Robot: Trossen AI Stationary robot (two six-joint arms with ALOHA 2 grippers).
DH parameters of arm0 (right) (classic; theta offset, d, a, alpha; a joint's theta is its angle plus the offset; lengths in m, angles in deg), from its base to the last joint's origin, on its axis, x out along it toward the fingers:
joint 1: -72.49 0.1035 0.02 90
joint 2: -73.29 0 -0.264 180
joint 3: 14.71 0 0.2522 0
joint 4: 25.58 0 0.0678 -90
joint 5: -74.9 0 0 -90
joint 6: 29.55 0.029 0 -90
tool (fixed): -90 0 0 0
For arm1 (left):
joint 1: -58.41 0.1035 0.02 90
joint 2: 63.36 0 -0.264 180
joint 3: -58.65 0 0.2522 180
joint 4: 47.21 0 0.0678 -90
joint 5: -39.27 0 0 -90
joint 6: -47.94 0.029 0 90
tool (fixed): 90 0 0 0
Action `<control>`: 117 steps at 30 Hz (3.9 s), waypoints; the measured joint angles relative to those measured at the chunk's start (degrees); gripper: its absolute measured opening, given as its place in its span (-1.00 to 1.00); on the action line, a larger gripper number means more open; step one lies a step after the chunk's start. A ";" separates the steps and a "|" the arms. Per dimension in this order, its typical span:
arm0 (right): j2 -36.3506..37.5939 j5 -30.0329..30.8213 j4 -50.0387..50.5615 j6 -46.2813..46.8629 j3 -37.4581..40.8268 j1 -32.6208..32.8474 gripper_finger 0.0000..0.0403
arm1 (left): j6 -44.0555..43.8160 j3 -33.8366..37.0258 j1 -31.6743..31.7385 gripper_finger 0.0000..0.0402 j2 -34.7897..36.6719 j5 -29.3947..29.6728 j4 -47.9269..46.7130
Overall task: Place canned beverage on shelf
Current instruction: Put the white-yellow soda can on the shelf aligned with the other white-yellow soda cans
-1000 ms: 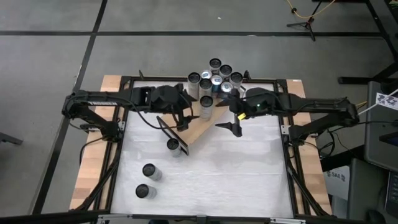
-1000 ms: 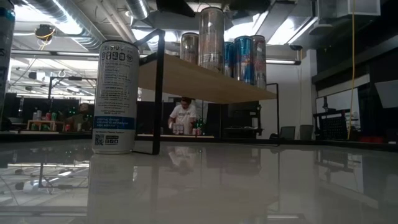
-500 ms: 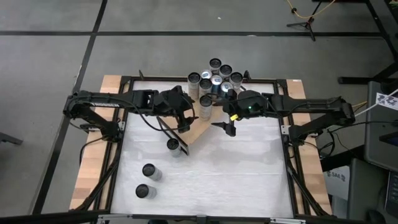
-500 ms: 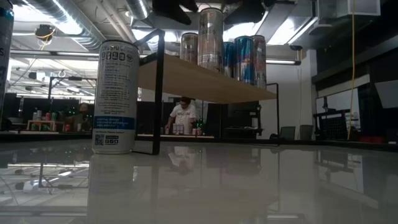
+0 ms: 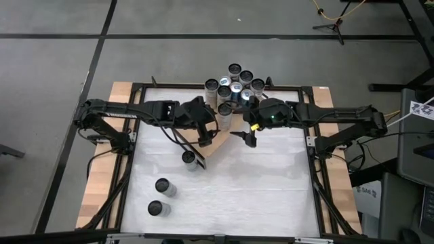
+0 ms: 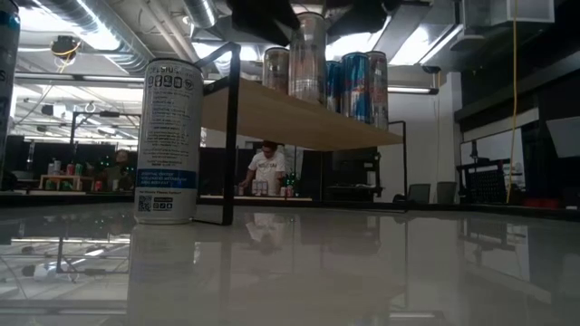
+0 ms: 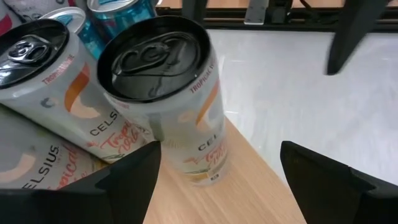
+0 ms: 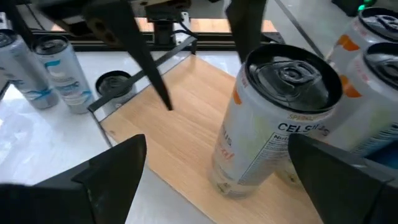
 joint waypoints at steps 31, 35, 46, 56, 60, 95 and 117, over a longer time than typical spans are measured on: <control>3.77 1.94 0.26 -0.05 0.00 0.02 0.93 | -0.03 0.00 -0.47 0.60 0.00 -2.80 1.40; 5.03 1.93 0.35 -0.03 0.00 0.02 0.93 | -0.10 0.00 -0.47 0.60 0.00 -2.76 3.96; 6.03 1.92 0.70 -0.03 -0.02 0.02 0.93 | -0.10 0.00 -0.44 0.60 0.00 -2.15 7.05; 6.03 1.91 0.84 -0.03 -0.02 0.02 0.93 | 0.05 0.00 0.64 0.60 0.00 0.63 9.95; 6.03 1.91 1.22 -0.03 -0.02 0.02 0.93 | 0.07 0.00 0.69 0.60 0.01 0.75 8.83; 2.93 -1.98 5.74 2.14 3.13 0.00 0.93 | 0.46 0.00 -0.66 0.60 -6.80 -0.14 9.26; 2.19 6.69 5.81 1.56 3.13 0.00 0.93 | 1.16 0.00 1.94 0.60 -6.80 -0.09 13.54</control>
